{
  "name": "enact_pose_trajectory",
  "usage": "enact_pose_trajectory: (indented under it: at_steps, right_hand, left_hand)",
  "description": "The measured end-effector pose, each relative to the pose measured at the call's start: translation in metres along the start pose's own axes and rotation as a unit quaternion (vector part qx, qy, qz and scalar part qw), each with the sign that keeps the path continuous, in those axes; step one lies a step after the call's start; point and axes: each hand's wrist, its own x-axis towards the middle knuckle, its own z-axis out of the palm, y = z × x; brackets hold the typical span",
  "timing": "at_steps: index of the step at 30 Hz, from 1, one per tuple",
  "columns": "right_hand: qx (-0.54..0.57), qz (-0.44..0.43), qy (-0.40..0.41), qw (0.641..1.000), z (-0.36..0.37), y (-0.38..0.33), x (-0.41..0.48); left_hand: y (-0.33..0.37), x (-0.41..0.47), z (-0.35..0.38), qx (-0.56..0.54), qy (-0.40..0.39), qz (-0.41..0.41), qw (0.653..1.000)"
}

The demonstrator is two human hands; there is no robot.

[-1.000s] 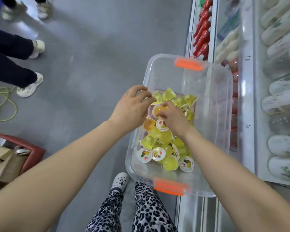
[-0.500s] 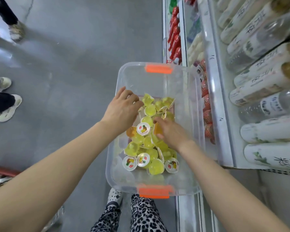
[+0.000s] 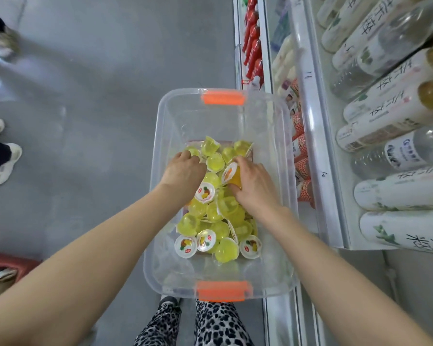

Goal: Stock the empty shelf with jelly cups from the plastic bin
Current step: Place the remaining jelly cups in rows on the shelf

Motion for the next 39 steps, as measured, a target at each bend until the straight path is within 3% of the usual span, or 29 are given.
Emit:
enact_pose_trajectory:
  at_steps: [7, 13, 20, 28, 33, 39]
  right_hand:
    - [0.028, -0.006, 0.075, 0.997, -0.033, -0.006, 0.031]
    - [0.027, -0.008, 0.071, 0.997, -0.037, -0.004, 0.037]
    - [0.036, -0.001, 0.057, 0.998, -0.026, 0.002, 0.027]
    - [0.039, 0.0, 0.066, 0.997, -0.035, 0.001, 0.024]
    - [0.034, 0.017, 0.074, 0.997, -0.043, -0.004, 0.013]
    - [0.009, 0.029, 0.117, 0.993, -0.06, -0.015, -0.016]
  left_hand:
    - [0.007, 0.003, 0.018, 0.026, -0.093, 0.015, 0.995]
    - [0.018, 0.018, 0.039, 0.039, -0.163, -0.006, 0.986]
    - [0.032, 0.013, 0.047, -0.08, -0.168, -0.02, 0.982]
    - [0.029, 0.01, 0.022, -0.072, -0.187, -0.005, 0.98]
    - [0.017, 0.002, 0.003, -0.09, -0.116, 0.011, 0.989]
    - [0.01, -0.023, -0.006, -0.338, 0.013, -0.008, 0.941]
